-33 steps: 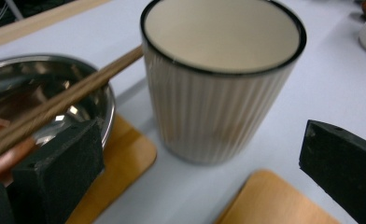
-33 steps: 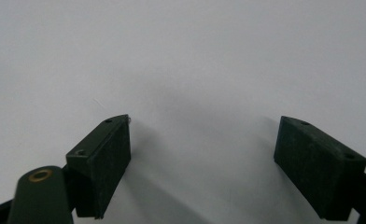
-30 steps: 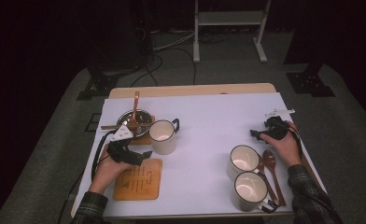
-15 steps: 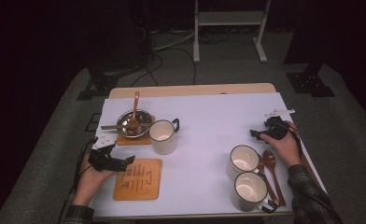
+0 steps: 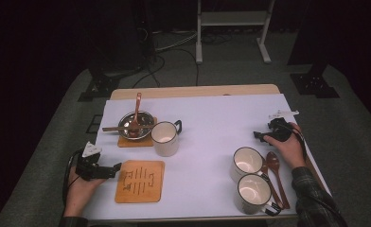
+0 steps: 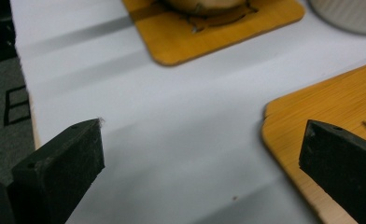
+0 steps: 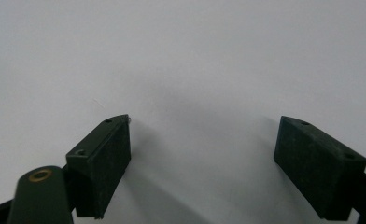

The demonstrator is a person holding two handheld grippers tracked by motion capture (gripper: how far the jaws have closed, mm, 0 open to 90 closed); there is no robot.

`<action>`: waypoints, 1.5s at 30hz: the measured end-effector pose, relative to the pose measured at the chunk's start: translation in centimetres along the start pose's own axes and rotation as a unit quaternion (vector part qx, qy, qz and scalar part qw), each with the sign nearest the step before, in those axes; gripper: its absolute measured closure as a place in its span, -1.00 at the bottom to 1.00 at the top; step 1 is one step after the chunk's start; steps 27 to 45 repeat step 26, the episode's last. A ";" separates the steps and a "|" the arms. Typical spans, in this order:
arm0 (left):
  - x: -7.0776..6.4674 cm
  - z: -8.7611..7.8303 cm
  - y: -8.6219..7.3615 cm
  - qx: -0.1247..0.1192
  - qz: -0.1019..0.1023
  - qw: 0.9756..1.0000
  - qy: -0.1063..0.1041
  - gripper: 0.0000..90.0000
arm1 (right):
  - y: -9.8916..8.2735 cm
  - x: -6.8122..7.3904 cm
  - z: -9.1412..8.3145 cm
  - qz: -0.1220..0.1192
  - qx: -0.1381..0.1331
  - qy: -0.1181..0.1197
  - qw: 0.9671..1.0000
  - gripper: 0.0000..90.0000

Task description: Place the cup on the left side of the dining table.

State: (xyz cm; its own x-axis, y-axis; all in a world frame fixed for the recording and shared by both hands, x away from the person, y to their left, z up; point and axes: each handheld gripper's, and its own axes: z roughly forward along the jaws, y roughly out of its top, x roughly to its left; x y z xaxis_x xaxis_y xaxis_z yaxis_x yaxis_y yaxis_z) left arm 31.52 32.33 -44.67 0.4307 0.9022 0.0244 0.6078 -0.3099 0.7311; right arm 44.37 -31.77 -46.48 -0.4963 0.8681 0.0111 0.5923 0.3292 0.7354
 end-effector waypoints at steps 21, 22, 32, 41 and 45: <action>0.4 0.4 -1.5 0.020 -0.018 0.999 0.024 -1.00 | 0.0 0.0 0.0 0.000 0.000 0.000 1.000 -0.62; 0.4 0.4 -1.5 0.020 -0.018 0.999 0.024 -1.00 | 0.0 0.0 0.0 0.000 0.000 0.000 1.000 -0.62; 0.4 0.4 -1.5 0.020 -0.018 0.999 0.024 -1.00 | 0.0 0.0 0.0 0.000 0.000 0.000 1.000 -0.62; 0.4 0.4 -1.5 0.020 -0.018 0.999 0.024 -1.00 | 0.0 0.0 0.0 0.000 0.000 0.000 1.000 -0.62; 0.4 0.4 -1.5 0.020 -0.018 0.999 0.024 -1.00 | 0.0 0.0 0.0 0.000 0.000 0.000 1.000 -0.62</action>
